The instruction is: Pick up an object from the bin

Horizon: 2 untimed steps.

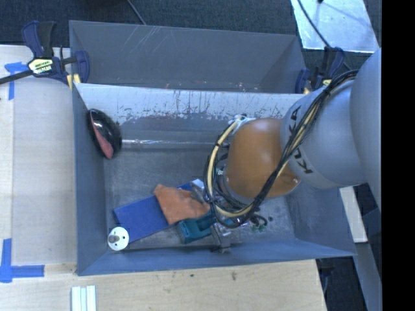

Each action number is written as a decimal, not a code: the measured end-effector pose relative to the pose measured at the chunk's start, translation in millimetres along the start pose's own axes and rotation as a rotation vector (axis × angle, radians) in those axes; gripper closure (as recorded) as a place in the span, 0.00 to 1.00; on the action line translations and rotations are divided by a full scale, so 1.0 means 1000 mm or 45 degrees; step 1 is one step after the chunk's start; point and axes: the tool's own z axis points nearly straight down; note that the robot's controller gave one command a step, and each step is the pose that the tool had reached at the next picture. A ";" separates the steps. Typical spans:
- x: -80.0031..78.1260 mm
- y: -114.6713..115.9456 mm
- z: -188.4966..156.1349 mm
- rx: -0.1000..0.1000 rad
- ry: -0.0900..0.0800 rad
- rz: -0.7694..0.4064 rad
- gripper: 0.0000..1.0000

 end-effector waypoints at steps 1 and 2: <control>0.000 0.008 -0.002 0.010 0.003 -0.366 1.00; 0.000 0.008 -0.002 0.010 0.003 -0.366 1.00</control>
Offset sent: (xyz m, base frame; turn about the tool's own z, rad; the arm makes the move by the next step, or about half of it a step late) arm 0.0000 0.0000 0.0000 0.0000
